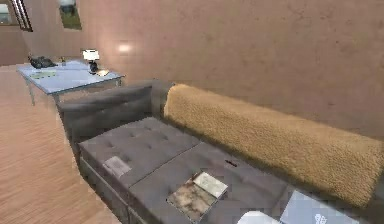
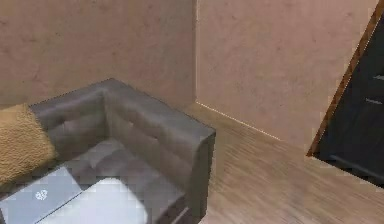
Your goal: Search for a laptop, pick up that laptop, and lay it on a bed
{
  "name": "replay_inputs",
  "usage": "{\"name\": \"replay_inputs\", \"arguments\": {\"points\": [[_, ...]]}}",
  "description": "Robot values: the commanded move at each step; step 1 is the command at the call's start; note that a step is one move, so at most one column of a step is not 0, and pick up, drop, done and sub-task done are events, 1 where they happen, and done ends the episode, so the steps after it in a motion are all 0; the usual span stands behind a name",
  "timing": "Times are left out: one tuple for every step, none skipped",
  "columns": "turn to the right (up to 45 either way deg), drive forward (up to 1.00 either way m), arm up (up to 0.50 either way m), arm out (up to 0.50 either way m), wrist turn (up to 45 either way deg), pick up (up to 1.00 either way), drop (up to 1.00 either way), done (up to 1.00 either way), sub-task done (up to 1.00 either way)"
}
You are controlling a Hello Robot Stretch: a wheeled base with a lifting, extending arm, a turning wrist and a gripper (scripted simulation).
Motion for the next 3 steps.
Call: {"name": "replay_inputs", "arguments": {"points": [[45.0,0.0,0.0,0.0,0.0,0.0,0.0,0.0,0.0],[21.0,0.0,0.0,0.0,0.0,0.0,0.0,0.0,0.0],[0.0,0.2,0.0,0.0,0.0,0.0,0.0,0.0,0.0]]}}
